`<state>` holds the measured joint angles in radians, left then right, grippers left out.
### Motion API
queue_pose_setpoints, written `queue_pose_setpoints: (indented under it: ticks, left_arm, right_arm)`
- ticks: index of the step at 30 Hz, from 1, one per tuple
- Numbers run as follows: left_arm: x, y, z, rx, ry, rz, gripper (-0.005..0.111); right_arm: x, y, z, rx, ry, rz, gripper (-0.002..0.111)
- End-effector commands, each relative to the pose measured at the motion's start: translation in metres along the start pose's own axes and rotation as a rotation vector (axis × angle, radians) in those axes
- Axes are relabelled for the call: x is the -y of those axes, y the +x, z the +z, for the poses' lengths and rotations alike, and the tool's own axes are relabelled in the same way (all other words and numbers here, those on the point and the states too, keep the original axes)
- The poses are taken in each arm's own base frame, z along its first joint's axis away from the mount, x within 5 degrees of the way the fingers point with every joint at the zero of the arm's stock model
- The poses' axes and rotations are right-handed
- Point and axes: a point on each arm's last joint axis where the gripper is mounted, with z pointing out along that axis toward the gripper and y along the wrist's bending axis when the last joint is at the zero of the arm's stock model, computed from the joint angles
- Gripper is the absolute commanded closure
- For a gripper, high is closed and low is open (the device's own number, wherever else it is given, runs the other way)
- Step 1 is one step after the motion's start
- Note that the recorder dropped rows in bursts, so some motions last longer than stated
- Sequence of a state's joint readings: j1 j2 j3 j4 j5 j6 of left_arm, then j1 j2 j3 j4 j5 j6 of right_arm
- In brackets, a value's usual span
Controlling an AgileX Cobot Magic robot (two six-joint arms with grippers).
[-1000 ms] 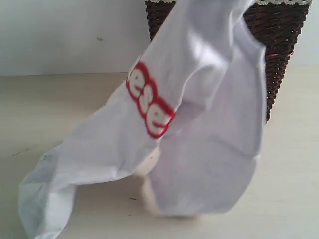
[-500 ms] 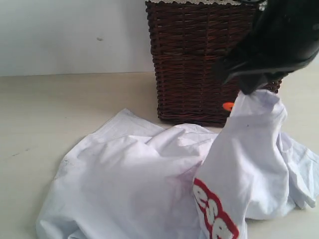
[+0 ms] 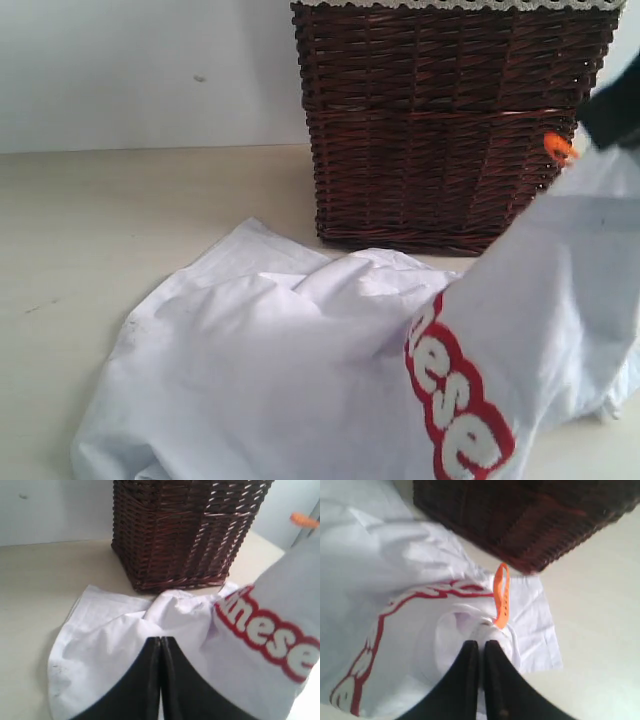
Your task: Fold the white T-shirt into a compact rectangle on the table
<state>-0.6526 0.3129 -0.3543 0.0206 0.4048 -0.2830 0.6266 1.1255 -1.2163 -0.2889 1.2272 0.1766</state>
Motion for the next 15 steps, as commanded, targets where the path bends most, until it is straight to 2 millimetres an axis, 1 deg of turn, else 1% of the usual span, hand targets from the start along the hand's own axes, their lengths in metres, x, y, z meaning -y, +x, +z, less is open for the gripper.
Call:
queue_pose_setpoints:
  ticks: [1, 3, 4, 6, 7, 8, 9, 12, 15]
  left_arm:
    - [-0.007, 0.028, 0.013, 0.077, 0.030, -0.082, 0.107]
    - [-0.011, 0.043, 0.018, 0.100, 0.038, -0.082, 0.107]
    - [-0.013, 0.048, 0.020, 0.143, 0.048, -0.077, 0.107]
    - [-0.015, 0.057, 0.022, 0.208, 0.068, -0.058, 0.107]
    - [-0.015, 0.059, 0.022, 0.259, 0.082, -0.038, 0.107]
    - [-0.014, 0.055, 0.021, 0.303, 0.094, -0.029, 0.107]
    - [-0.014, 0.055, 0.021, 0.310, 0.094, -0.018, 0.107]
    - [-0.015, 0.057, 0.021, 0.283, 0.083, 0.002, 0.107]
    - [-0.015, 0.057, 0.022, 0.278, 0.084, -0.012, 0.107]
  right_arm:
    - [-0.008, 0.027, 0.055, -0.211, 0.070, -0.082, 0.108]
    - [-0.010, 0.035, 0.077, -0.296, 0.121, -0.122, 0.108]
    - [-0.010, 0.039, 0.087, -0.333, 0.145, -0.128, 0.108]
    - [-0.014, 0.044, 0.102, -0.397, 0.155, -0.142, 0.108]
    - [-0.016, 0.045, 0.109, -0.424, 0.155, -0.150, 0.108]
    - [-0.018, 0.046, 0.115, -0.447, 0.155, -0.156, 0.105]
    - [-0.019, 0.046, 0.119, -0.462, 0.156, -0.162, 0.102]
    - [-0.020, 0.045, 0.128, -0.494, 0.173, -0.185, 0.085]
    - [-0.017, 0.044, 0.129, -0.482, 0.217, -0.190, 0.063]
